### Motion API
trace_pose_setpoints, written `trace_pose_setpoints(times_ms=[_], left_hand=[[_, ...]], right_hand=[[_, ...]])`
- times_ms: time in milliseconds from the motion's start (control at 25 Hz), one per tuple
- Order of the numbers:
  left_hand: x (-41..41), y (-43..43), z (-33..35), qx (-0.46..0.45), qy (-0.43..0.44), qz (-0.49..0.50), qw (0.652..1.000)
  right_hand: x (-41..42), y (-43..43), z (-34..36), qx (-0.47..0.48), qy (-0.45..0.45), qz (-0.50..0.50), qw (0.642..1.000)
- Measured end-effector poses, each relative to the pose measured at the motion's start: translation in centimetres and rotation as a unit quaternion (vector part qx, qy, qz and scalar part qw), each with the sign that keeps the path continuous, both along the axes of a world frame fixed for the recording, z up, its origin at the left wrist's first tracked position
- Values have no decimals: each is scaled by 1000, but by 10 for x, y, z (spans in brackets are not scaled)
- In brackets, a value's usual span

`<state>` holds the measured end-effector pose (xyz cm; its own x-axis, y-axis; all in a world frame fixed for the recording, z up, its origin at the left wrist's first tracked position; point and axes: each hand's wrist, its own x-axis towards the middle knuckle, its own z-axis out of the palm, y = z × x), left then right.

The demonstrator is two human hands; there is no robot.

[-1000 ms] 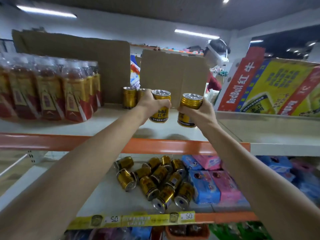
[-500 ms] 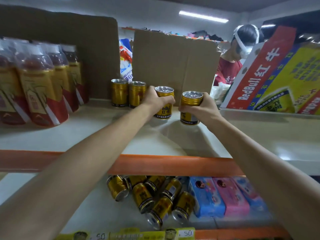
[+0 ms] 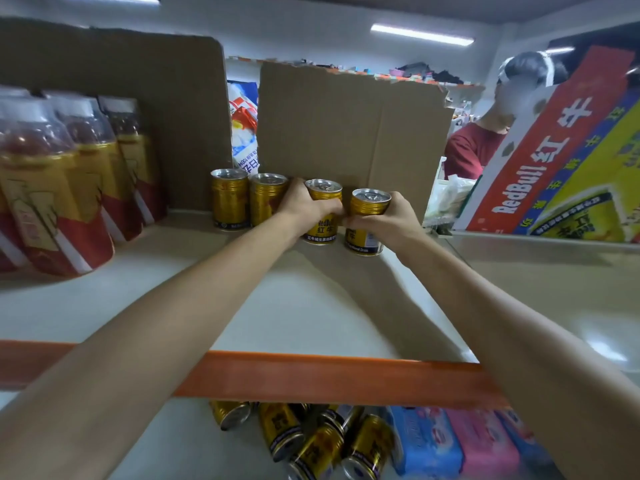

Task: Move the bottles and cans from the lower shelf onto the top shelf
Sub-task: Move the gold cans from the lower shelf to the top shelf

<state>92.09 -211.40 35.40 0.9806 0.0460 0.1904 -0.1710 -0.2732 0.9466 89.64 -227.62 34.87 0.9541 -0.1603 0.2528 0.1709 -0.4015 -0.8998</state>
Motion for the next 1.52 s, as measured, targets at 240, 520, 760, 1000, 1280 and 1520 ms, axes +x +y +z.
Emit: trace_pose_setpoints(times_ms=[240, 520, 760, 1000, 1280, 1520], left_hand=[[17, -10, -4, 6, 7, 2, 1000], [16, -10, -8, 13, -19, -1, 1000], [0, -9, -8, 103, -34, 11, 994], [-9, -12, -1, 225, -58, 66, 970], [-13, -15, 0, 341, -116, 68, 930], [-20, -30, -2, 495, -203, 107, 838]], right_hand=[[19, 1, 1, 15, 15, 8, 1000], [21, -3, -11, 55, -9, 17, 998], [24, -7, -11, -24, -15, -13, 1000], [22, -17, -14, -30, -19, -4, 999], [22, -16, -17, -27, -47, 0, 999], [21, -15, -17, -46, -58, -9, 997]])
